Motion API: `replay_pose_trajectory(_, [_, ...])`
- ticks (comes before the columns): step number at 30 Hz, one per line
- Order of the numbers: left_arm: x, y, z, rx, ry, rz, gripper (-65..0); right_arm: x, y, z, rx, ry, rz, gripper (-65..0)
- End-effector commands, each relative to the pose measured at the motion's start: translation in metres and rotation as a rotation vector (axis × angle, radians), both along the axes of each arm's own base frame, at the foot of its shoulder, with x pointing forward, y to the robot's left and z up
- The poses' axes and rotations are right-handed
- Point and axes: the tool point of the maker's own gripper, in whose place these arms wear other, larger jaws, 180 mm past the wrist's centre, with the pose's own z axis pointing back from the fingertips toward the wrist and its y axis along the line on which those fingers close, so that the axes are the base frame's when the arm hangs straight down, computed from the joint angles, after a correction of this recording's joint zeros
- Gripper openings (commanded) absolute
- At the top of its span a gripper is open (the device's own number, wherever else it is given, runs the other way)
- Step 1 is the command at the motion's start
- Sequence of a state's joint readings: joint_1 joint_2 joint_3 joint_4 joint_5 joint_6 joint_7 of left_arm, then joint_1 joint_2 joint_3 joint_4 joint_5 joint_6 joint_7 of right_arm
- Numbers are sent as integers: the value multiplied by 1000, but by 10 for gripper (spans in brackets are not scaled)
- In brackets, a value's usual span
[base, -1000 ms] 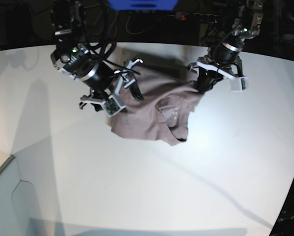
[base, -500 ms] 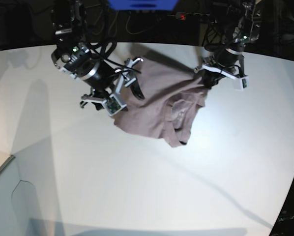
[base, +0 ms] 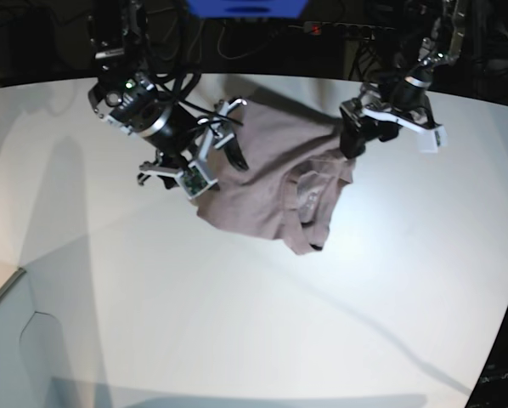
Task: Layout the t-shirt on the table in an organized manner, then fold the t-shirt properly
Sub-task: 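Lower the left gripper to the shirt's other end and grasp it, then fold the grasped end with the left gripper over toward the right gripper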
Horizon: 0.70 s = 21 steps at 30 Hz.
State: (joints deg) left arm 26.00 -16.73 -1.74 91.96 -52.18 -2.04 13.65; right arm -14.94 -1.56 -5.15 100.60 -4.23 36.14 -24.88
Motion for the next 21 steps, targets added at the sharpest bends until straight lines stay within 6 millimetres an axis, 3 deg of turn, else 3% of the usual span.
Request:
replay_pose_trajectory(1, [14,-1,21,-25,-74,7,-127,7,3,14,34,-46,-4,-329])
replay_pose_trajectory(3, [20,0,28,-23,-93,4,-127,7,3,14,34,-46,-4,-329])
replay_pose_trajectory(6, [45,2,43,-6,-150,-8,-127,4,3,12,35,-40,-4,-329])
replay_pose_trajectory(15, [97,5,11,-13,11,-98,-127,3,2,11,31,-37,-5,-329])
replay_pose_trajectory(21, [116,0,22,-20,4,-124,-126,4,2,12,31,-38,-5,-329])
